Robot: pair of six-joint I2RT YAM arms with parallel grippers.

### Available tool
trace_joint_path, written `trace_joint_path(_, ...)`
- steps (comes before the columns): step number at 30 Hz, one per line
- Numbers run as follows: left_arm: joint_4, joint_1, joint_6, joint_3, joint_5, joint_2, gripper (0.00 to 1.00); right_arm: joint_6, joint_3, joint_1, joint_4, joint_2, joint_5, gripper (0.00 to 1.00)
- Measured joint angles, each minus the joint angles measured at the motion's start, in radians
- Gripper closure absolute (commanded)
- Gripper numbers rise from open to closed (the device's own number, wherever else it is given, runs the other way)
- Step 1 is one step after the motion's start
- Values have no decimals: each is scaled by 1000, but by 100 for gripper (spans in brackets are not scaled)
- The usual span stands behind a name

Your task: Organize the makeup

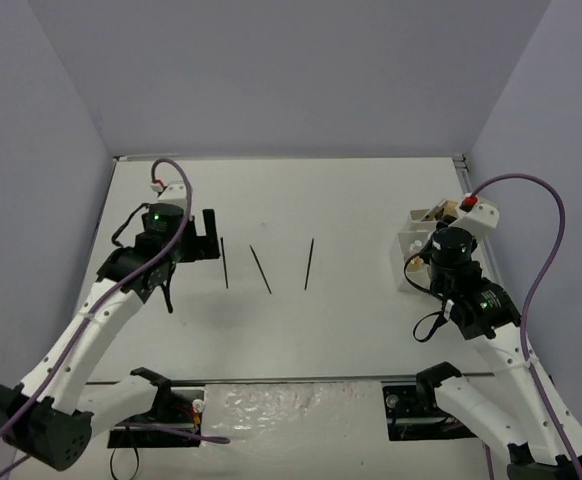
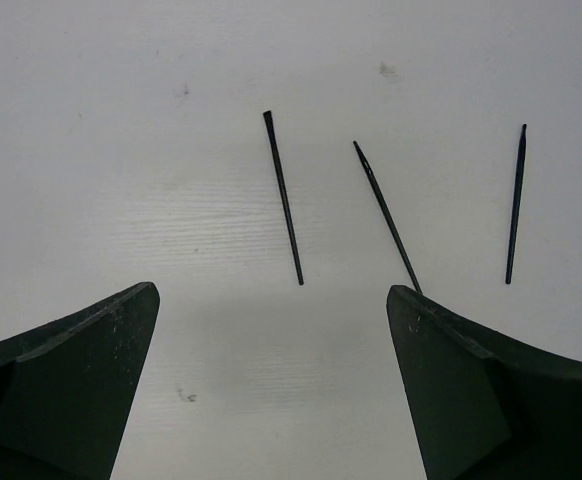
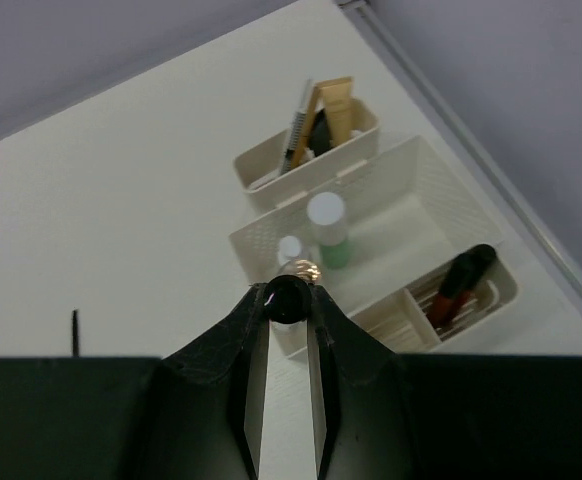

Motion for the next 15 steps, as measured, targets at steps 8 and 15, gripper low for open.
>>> trace_joint_path(8,-60,147,20,-49,75,-87,3,12,-57,-123,-37,-9,147,100)
trace_joint_path(15,-77,217,28,-101,161,-50,3,36,-88,-123,-42,5,224,100)
